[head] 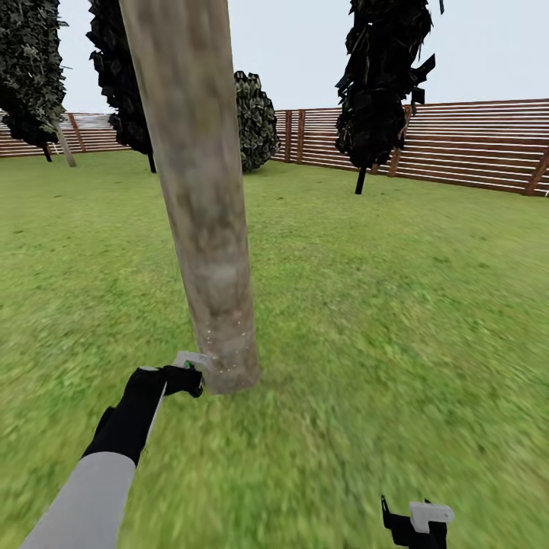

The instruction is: In the garden, pick up the pesticide atomizer on the floor and spray pesticide onto both trees until each tree trunk is fully covered.

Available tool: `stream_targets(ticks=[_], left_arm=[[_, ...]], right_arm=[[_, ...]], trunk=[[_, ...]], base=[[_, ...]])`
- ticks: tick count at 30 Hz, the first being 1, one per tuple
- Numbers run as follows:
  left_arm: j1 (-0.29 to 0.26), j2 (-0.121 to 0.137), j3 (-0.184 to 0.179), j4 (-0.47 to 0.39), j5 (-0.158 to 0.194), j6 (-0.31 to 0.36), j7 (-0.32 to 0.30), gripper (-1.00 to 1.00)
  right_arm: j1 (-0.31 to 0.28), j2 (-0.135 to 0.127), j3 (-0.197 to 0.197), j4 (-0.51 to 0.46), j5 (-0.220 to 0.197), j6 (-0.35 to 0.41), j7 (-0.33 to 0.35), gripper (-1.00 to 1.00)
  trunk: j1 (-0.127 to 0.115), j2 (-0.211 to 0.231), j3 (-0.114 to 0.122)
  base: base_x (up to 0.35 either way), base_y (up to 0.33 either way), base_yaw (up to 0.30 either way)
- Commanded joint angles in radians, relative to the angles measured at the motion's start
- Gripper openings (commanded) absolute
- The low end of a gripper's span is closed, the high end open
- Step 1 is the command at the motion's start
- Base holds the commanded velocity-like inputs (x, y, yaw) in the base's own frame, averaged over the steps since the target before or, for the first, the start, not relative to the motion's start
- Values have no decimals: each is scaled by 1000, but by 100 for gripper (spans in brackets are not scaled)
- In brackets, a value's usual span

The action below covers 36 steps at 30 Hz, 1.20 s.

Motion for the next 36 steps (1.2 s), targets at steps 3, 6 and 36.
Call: stream_targets(ticks=[3, 6, 36], left_arm=[[-23, -3, -6, -29, 4, 47, -1, -100], [-32, -19, -10, -31, 5, 49, -1, -100], [-22, 37, 32, -32, 4, 48, 3, -100]], right_arm=[[0, -2, 0, -1, 0, 0, 0, 100], [0, -2, 0, 0, 0, 0, 0, 100], [0, -2, 1, -2, 0, 0, 2, 100]], trunk=[[0, 0, 0], [0, 0, 0], [0, 0, 0]], base=[[0, 0, 0], [0, 0, 0], [56, -208, 117]])
